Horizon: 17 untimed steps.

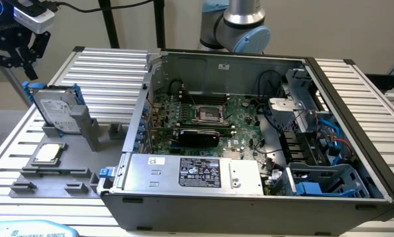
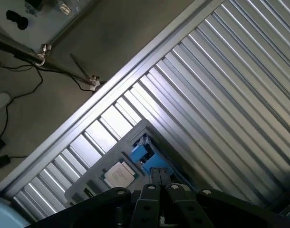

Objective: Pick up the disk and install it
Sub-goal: 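Pick up the disk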

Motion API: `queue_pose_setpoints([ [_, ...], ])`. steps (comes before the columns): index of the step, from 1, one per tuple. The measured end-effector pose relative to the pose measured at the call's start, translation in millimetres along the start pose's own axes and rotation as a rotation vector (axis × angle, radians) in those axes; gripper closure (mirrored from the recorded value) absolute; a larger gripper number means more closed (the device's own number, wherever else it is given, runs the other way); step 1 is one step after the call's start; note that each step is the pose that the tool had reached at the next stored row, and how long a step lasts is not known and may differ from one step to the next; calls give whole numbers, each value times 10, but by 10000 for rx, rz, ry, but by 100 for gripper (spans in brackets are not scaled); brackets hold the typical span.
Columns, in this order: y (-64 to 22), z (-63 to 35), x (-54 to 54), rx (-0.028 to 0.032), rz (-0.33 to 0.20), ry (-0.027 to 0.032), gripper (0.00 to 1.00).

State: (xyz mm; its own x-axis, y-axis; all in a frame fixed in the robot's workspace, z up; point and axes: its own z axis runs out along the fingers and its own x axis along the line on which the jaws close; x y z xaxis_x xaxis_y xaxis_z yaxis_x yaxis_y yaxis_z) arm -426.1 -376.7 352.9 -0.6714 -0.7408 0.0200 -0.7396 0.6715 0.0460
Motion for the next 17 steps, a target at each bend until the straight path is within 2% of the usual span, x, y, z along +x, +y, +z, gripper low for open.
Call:
queue_pose_setpoints([
  [17,0,0,0,99,-3081,111,89],
])
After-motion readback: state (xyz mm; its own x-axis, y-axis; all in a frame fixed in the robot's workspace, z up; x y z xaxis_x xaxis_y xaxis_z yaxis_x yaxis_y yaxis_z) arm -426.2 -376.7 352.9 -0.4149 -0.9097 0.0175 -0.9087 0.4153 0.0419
